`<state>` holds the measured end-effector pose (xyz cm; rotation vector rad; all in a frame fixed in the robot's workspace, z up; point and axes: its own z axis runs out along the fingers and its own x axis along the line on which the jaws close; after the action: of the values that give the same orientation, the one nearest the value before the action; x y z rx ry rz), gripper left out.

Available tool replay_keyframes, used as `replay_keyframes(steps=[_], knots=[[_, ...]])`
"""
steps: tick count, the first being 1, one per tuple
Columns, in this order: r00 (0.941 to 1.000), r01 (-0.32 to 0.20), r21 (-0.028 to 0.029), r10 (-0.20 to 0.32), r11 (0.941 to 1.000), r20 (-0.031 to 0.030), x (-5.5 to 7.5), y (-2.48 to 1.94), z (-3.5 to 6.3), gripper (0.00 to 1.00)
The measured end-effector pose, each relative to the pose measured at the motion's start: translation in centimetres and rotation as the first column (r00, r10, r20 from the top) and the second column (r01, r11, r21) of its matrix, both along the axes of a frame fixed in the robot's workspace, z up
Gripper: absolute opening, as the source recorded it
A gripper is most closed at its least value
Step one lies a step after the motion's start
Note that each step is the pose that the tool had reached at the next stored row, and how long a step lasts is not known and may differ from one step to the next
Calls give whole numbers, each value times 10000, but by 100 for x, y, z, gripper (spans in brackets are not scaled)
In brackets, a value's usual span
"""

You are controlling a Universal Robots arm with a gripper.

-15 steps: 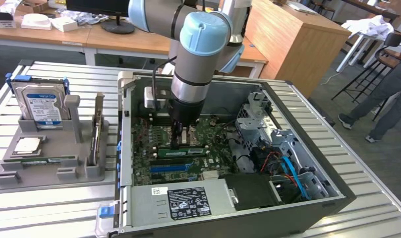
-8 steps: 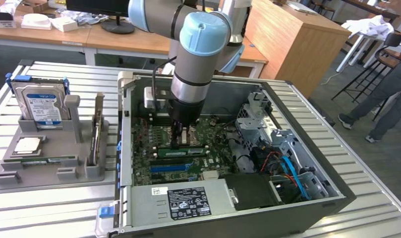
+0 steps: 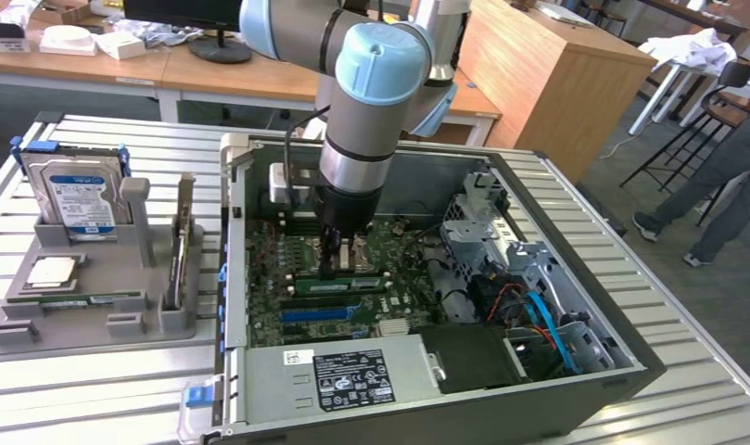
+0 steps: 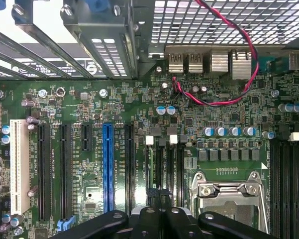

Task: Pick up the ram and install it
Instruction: 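Press down the ram until it locks into place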

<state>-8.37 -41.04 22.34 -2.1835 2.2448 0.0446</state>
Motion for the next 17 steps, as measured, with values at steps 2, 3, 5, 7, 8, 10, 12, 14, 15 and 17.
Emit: replay_keyframes(steps=[2,3,5,7,8,10,12,14,15,17], knots=[[10000,0,-1,0,10000,2,1,-1,-1,10],[10000,-1,-1,1,10000,2,1,-1,-1,10],[10000,-1,-3,1,10000,2,1,-2,-1,10],[10000,-1,-2,1,10000,1,1,-2,-1,10],[10000,-1,-3,1,10000,1,1,-2,-2,10],[10000,-2,-4,2,10000,3,0,-3,-4,10],[10000,0,-4,0,10000,5,0,-4,-6,10],[10000,-1,-3,1,10000,5,1,-4,-6,10],[10000,-1,-3,1,10000,5,1,-4,-6,10],[10000,-2,-3,2,10000,6,1,-4,-7,10]])
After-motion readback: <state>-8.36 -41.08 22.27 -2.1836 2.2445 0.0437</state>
